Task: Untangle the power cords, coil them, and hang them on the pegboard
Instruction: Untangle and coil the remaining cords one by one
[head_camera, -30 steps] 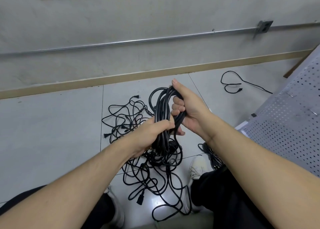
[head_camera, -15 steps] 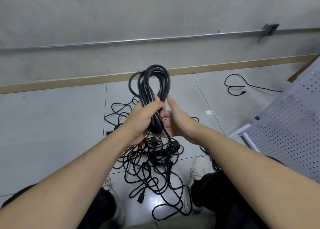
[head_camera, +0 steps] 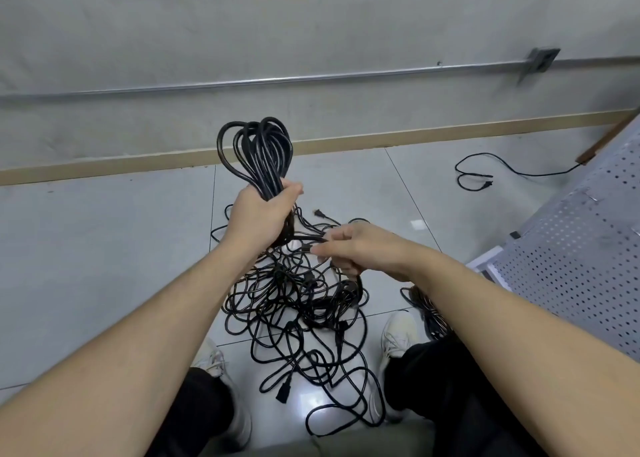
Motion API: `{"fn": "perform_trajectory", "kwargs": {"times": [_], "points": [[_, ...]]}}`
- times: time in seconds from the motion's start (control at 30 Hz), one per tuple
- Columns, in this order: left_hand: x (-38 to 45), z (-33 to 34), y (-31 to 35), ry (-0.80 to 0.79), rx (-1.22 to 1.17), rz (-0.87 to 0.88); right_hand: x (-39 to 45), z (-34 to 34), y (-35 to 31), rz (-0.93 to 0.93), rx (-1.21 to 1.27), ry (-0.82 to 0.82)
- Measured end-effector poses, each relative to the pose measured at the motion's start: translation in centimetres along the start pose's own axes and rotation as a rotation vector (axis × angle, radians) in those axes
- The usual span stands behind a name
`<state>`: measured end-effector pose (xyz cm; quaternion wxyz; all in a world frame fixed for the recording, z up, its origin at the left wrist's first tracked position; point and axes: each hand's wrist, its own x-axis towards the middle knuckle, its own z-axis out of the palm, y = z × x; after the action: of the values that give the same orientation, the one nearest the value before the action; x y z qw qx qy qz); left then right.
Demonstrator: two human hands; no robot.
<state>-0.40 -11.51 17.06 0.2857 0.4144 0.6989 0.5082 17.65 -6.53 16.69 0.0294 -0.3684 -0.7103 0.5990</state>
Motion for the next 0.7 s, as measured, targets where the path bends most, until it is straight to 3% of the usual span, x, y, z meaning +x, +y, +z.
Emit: {"fn": "perform_trajectory", "kwargs": {"times": [0.17, 0.37, 0.5, 0.57, 0.7], "points": [[-0.1, 0.0, -0.1, -0.068, 0.336, 0.069, -1.0, -0.7, -0.6, -0.135, 0.13, 0.131], [-0.5, 0.5, 0.3, -0.183, 0.199, -0.043, -1.4, -0.9, -1.1, -0.251, 0.243, 0.317], [-1.5, 1.0, 0.8, -0.285, 0.123, -0.109, -1.3, -1.1, -1.4, -0.232, 0.256, 0.355], [-1.7, 1.0, 1.0, -0.361, 0.066, -0.078, -1.3, -1.3, -1.3, -0.216, 0.251, 0.357], [-1.0, 0.9, -0.2, -0.412, 0.275, 0.059, -1.2, -1.7, -1.2, -0.147, 0.2, 0.334]]}}
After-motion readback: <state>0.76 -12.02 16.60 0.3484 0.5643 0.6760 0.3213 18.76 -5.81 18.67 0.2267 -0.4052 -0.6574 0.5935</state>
